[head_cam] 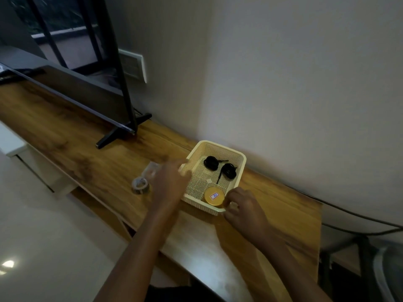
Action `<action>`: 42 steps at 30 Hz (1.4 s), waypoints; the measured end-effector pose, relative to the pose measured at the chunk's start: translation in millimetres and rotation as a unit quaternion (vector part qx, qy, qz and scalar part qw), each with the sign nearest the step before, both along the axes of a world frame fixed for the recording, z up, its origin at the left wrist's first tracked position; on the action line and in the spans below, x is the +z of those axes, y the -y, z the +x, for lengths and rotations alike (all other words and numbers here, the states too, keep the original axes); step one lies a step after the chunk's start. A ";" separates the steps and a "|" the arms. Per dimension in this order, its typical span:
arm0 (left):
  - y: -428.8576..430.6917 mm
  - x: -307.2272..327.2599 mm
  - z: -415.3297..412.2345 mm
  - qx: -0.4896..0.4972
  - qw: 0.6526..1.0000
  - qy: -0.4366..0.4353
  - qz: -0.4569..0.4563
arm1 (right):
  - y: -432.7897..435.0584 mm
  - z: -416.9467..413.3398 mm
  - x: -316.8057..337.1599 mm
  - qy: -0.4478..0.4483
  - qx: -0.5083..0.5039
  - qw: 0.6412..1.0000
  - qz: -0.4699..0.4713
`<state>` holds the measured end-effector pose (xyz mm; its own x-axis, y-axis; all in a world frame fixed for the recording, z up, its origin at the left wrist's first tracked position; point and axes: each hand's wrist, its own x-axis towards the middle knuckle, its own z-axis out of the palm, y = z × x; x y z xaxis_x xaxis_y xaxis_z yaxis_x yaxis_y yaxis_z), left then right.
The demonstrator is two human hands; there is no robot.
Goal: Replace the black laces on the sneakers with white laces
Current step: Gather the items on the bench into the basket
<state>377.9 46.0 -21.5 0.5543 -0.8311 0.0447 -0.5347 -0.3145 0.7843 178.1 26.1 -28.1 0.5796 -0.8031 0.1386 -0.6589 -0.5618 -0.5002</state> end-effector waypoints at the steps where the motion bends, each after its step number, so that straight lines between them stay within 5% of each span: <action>1: -4.7 -3.6 13.7 0.076 0.996 0.042 -0.011 | 1.8 -1.6 1.8 -0.003 0.003 1.000 0.011; 3: -16.6 -14.9 35.8 0.188 0.978 0.081 0.045 | 5.5 -5.8 7.5 -0.013 0.007 0.999 0.040; 6: -26.0 -46.9 57.8 0.197 0.970 0.056 0.134 | 8.0 -9.8 16.3 -0.037 0.021 0.995 0.087; 11: -30.1 -53.5 63.6 0.204 0.974 0.069 0.068 | 6.2 -11.7 23.3 -0.014 0.031 0.987 0.155; 15: -27.2 -5.3 34.2 0.157 0.986 0.011 -0.052 | 7.0 -7.4 24.6 0.141 -0.059 0.976 0.152; 18: -15.7 29.7 -9.2 0.007 0.996 -0.034 -0.076 | 8.0 0.4 29.7 0.295 -0.137 0.921 0.213; 22: -2.5 34.5 -52.8 -0.105 0.991 0.072 -0.042 | 12.8 13.4 46.3 0.416 -0.169 0.829 0.333; 28: 2.1 34.2 -42.3 -0.140 0.988 0.048 -0.050 | 32.9 30.9 47.5 0.374 -0.183 0.856 0.307; 31: 4.0 7.5 5.0 0.034 0.990 -0.059 -0.121 | 43.7 43.1 35.3 0.239 -0.157 0.937 0.200; 34: 2.7 -31.4 46.5 0.225 0.973 -0.017 -0.043 | 46.6 59.4 22.2 0.068 -0.069 0.988 0.120; 38: 7.9 -60.6 60.9 0.222 0.971 0.048 0.077 | 43.3 76.8 6.6 -0.105 -0.010 0.992 0.067; 42: 6.6 -69.2 62.1 0.240 0.961 0.100 0.099 | 40.4 84.3 0.1 -0.157 0.005 0.986 0.051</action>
<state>440.0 39.4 -90.7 0.8725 -0.4852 0.0569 -0.4244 -0.6952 0.5801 262.4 -14.3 -28.0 0.5891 -0.7974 -0.1309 -0.7849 -0.5262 -0.3271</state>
